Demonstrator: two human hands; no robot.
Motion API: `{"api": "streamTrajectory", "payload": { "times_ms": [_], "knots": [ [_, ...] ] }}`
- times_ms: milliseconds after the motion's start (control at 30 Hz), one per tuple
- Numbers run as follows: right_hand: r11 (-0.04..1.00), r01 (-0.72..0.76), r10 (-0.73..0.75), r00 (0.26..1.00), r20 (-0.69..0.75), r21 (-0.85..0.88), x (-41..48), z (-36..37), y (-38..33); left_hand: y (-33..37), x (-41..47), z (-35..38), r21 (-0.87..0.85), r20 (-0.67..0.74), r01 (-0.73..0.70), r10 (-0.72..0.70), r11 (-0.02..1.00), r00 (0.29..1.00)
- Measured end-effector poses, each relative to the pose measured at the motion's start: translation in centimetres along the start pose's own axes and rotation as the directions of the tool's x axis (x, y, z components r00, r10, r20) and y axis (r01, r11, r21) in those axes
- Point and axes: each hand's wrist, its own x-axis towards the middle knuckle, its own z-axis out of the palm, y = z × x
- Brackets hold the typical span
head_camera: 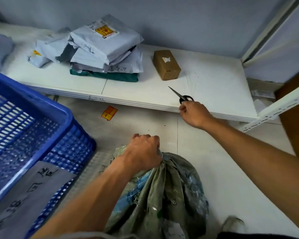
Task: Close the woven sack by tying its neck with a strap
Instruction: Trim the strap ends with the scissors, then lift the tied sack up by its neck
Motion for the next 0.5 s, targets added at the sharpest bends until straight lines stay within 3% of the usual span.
{"api": "streamTrajectory", "payload": {
  "times_ms": [133, 300, 400, 500],
  "knots": [
    [0.994, 0.100, -0.087, 0.974, 0.210, -0.050, -5.2, 0.3, -1.3, 0.1, -2.0, -0.6, 0.028, -0.023, 0.016, -0.016, 0.999, 1.000],
    [0.984, 0.176, -0.137, 0.862, 0.488, -0.035, -12.3, -0.8, -4.5, 1.2, -5.0, -1.7, 0.076, -0.043, -0.031, 0.034, 0.997, 0.999],
    [0.981, 0.153, -0.192, 0.852, 0.488, 0.118, -17.6, -2.1, -6.0, 2.7, -7.8, -1.8, 0.162, -0.134, -0.114, 0.137, 0.980, 0.982],
    [0.971, 0.107, -0.193, 0.880, 0.433, 0.215, -22.8, -2.4, -7.0, 4.7, -11.4, -1.7, 0.253, -0.129, -0.190, 0.228, 0.948, 0.965]
  ]
}}
